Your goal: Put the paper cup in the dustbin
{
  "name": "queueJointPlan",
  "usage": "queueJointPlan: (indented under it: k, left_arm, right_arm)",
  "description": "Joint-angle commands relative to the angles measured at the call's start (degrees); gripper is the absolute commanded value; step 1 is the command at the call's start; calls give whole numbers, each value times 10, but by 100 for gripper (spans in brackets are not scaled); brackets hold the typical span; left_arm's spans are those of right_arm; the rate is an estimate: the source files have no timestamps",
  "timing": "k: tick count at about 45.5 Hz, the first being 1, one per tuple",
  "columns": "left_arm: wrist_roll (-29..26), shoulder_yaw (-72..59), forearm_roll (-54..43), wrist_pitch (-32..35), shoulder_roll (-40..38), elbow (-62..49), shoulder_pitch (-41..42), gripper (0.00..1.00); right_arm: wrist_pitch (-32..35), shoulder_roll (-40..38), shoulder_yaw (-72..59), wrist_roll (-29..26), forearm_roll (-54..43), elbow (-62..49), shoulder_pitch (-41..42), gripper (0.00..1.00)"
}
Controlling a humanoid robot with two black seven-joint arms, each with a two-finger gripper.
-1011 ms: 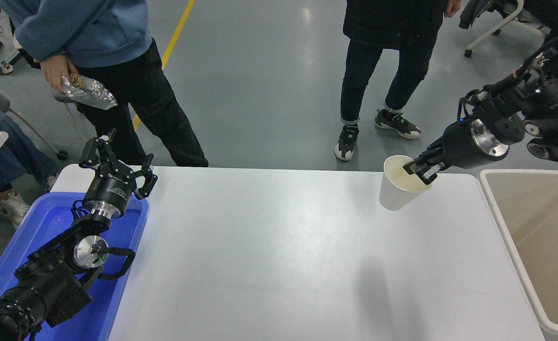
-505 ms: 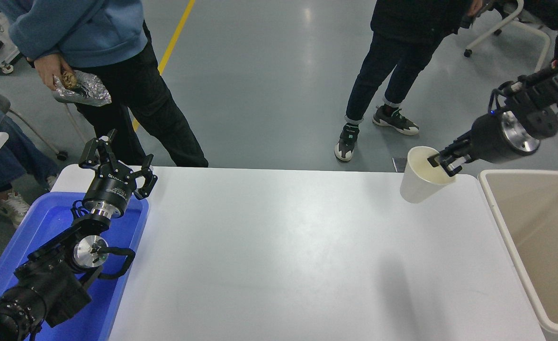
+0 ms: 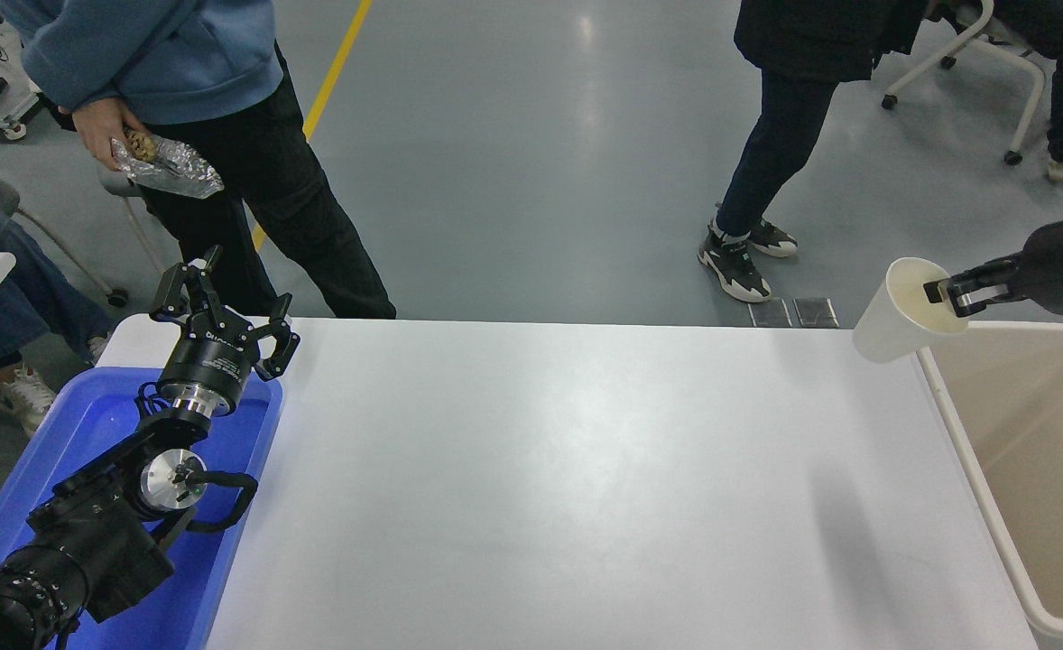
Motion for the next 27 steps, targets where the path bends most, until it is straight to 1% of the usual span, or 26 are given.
queueJointPlan:
  k: [1,10,15,20,27]
  left_arm:
    - [1,0,0,0,0,0,0,100]
    - [0,1,0,0,0,0,0,100]
    - [0,1,0,0,0,0,0,100]
    - [1,1,0,0,0,0,0,100]
    - [0,1,0,0,0,0,0,100]
  right_arm:
    - [-4,-40,36,0,2,-30,-62,0]
    - [-40,-56,44,0,19,-70,-112,0]
    - [-62,-66,53,1,72,-102,-151,0]
    - [-75,-64,73,1,148,-138,-199,0]
    - [-83,-43,102,1,221,-232,-276,0]
